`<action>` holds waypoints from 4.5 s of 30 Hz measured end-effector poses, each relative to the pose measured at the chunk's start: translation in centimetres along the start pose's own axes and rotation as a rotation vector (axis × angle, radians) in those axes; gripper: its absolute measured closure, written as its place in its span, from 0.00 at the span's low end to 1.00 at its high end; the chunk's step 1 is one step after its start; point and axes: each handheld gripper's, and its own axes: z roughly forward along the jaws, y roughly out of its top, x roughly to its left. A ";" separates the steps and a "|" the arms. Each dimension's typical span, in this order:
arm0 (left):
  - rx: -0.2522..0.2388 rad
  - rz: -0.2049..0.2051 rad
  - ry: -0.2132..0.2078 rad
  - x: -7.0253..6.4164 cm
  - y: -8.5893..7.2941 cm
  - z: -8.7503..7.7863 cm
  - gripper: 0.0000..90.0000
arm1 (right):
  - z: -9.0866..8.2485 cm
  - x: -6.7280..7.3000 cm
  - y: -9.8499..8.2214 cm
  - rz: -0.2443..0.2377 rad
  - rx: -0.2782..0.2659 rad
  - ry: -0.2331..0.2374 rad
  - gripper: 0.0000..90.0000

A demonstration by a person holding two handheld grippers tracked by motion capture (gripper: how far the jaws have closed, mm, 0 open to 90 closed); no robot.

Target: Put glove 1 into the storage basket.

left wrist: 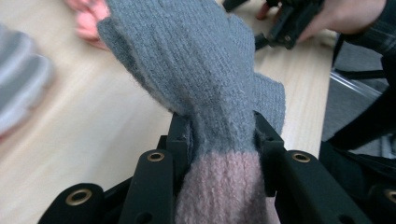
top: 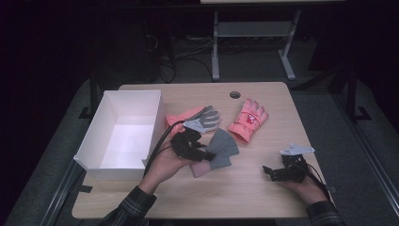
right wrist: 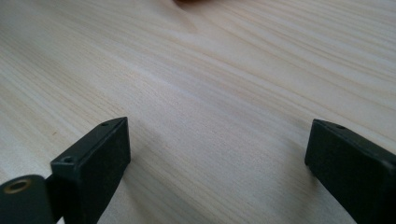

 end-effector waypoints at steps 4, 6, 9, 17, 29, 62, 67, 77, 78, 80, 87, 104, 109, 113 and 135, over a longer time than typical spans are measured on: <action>-0.040 -0.014 0.024 0.6 0.5 -2.1 0.74 | 0.1 0.0 0.0 0.003 0.002 -0.004 0.05; -0.056 -0.008 0.053 0.9 0.8 -3.0 0.74 | 0.1 0.0 0.1 0.017 0.010 -0.015 0.03; -0.080 -0.015 0.070 1.4 0.8 -4.1 0.74 | 0.1 0.0 0.1 0.016 0.010 -0.015 0.03; -0.118 -0.063 0.106 2.8 0.0 -7.0 0.74 | 0.1 0.0 0.1 0.019 0.010 -0.015 0.03; -0.179 -0.139 0.210 5.0 -2.0 -11.5 0.74 | 0.1 0.0 0.1 0.017 0.009 -0.013 0.03; -0.112 -0.443 0.524 16.0 -11.7 -13.7 0.73 | 0.2 0.0 0.1 0.012 0.008 -0.011 0.03; -0.050 -0.478 0.532 17.6 -13.2 -12.3 0.73 | 0.2 0.0 0.1 0.012 0.008 -0.011 0.03; 0.074 -0.520 0.533 19.0 -14.8 -10.1 0.71 | 0.2 0.0 0.1 0.012 0.008 -0.011 0.03; 0.081 -0.534 0.522 19.1 -15.0 -9.9 0.70 | 0.2 0.0 0.1 0.012 0.009 -0.011 0.03; 0.089 -0.546 0.507 19.3 -15.2 -9.6 0.68 | 0.2 0.0 0.1 0.012 0.008 -0.011 0.03; 0.118 -0.557 0.519 19.2 -14.9 -9.0 0.46 | 0.2 0.0 0.1 0.012 0.009 -0.011 0.03; -0.037 -0.456 0.528 16.2 -11.5 -12.3 0.22 | 0.2 0.0 0.1 0.012 0.008 -0.011 0.03; -0.068 -0.407 0.489 14.6 -10.0 -13.1 0.21 | 0.2 0.0 0.1 0.012 0.008 -0.011 0.03; -0.109 -0.356 0.473 13.1 -8.6 -13.8 0.18 | 0.2 0.0 0.1 0.012 0.009 -0.011 0.03; -0.127 -0.149 0.284 7.1 -2.4 -9.4 0.33 | 0.2 0.0 0.1 0.012 0.008 -0.011 0.03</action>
